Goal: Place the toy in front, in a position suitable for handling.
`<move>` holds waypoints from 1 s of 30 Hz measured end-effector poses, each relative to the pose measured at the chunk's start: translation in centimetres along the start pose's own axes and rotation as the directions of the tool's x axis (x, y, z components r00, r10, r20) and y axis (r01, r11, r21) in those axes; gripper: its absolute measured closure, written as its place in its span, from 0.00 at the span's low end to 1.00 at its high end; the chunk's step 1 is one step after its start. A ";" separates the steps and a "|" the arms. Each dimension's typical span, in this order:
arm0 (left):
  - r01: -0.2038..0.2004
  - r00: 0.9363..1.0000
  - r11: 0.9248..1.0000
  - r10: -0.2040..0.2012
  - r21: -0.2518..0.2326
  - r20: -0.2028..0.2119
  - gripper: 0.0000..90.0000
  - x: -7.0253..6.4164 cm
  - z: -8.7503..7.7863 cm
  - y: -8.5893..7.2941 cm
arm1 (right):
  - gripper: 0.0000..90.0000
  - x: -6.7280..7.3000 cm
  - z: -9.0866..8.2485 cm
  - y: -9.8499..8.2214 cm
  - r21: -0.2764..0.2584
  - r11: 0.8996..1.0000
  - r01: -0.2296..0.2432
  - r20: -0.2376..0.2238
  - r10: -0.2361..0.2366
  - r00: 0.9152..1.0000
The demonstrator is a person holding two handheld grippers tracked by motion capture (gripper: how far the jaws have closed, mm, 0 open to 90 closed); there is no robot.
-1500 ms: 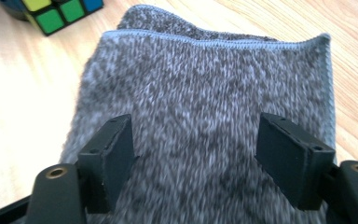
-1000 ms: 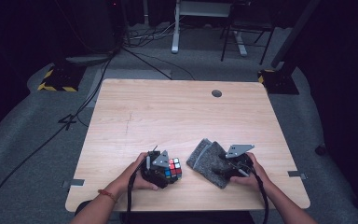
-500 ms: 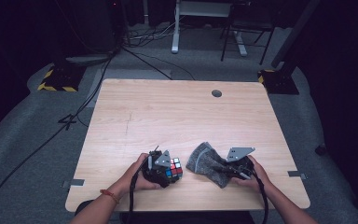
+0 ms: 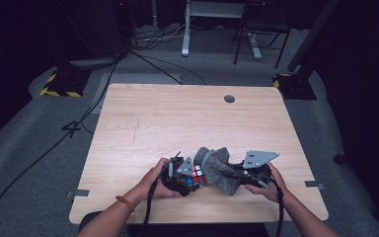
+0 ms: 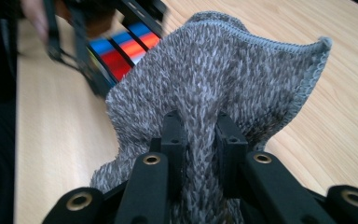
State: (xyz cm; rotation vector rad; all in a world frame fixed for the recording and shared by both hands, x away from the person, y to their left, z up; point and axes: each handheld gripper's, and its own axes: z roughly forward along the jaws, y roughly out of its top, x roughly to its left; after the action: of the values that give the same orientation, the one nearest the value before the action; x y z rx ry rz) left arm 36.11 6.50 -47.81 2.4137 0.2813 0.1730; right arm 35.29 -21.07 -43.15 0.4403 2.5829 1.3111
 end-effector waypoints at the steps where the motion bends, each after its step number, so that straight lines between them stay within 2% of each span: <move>1: -0.006 1.000 1.000 0.006 0.008 0.001 0.37 -0.1 0.1 0.3 | 0.86 0.0 0.0 0.0 0.000 1.000 0.000 0.000 0.000 1.000; 4: -0.034 0.999 0.999 0.034 0.020 -0.011 0.37 -0.2 0.6 1.4 | 0.86 0.4 0.2 1.2 -0.023 1.000 0.009 -0.034 -0.010 0.999; 5: -0.033 0.999 0.999 0.033 0.012 -0.006 0.37 -0.2 0.6 1.7 | 0.86 0.7 0.5 2.0 -0.016 1.000 0.007 -0.060 -0.008 0.998; 6: -0.037 0.999 0.999 0.037 0.004 -0.003 0.37 -0.2 0.6 1.9 | 0.86 0.7 0.5 2.0 -0.016 1.000 0.007 -0.060 -0.008 0.998; 7: -0.033 0.999 0.999 0.033 -0.008 -0.006 0.37 -0.3 0.6 2.5 | 0.86 0.9 1.0 2.7 -0.010 1.000 0.009 -0.092 -0.010 0.996; 10: -0.048 0.999 0.999 0.048 -0.004 -0.015 0.37 -0.4 0.6 2.9 | 0.85 1.5 1.9 3.6 0.012 1.000 0.019 -0.096 -0.018 0.995; 12: -0.039 0.999 0.999 0.039 0.002 -0.022 0.37 -0.4 0.6 2.9 | 0.85 1.6 2.1 3.8 0.018 1.000 0.023 -0.087 -0.022 0.996; 13: -0.026 0.999 1.000 0.026 0.003 -0.024 0.37 -0.3 0.6 2.7 | 0.85 1.9 2.6 4.1 0.035 0.998 0.050 -0.043 -0.048 0.998; 15: -0.025 0.999 1.000 0.025 0.010 -0.030 0.37 -0.2 0.6 2.6 | 0.85 1.9 2.7 4.1 0.036 0.998 0.052 -0.037 -0.051 0.998; 19: -0.023 0.999 1.000 0.023 0.022 -0.029 0.37 -0.2 0.6 2.2 | 0.85 2.3 3.2 3.8 0.063 0.995 0.083 0.041 -0.085 0.996; 22: -0.048 0.998 0.998 0.049 0.041 -0.026 0.37 -0.5 0.4 2.0 | 0.86 1.9 3.2 3.1 0.064 0.996 0.059 0.071 -0.064 0.995; 25: -0.037 0.999 0.999 0.038 0.016 -0.008 0.37 -0.5 -0.1 1.8 | 0.86 1.5 3.1 2.3 0.100 0.992 0.074 0.113 -0.086 0.990; 27: -0.031 1.000 1.000 0.031 -0.001 -0.006 0.37 -0.6 -0.4 1.9 | 0.86 1.2 2.8 1.8 0.107 0.992 0.068 0.114 -0.081 0.990; 28: -0.033 0.999 0.999 0.033 0.001 -0.008 0.37 -0.8 -0.4 1.9 | 0.86 1.0 2.5 1.6 0.086 0.995 0.054 0.094 -0.062 0.994; 30: -0.036 0.999 0.999 0.036 0.017 -0.006 0.37 -1.1 -0.1 2.1 | 0.86 1.1 2.3 1.7 0.076 0.996 0.052 0.085 -0.058 0.995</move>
State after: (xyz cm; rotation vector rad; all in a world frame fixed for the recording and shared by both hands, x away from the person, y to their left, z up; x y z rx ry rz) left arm 35.38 4.80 -46.41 2.4367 0.2437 0.1953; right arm 35.33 -18.01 -43.19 0.4261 2.5585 1.1561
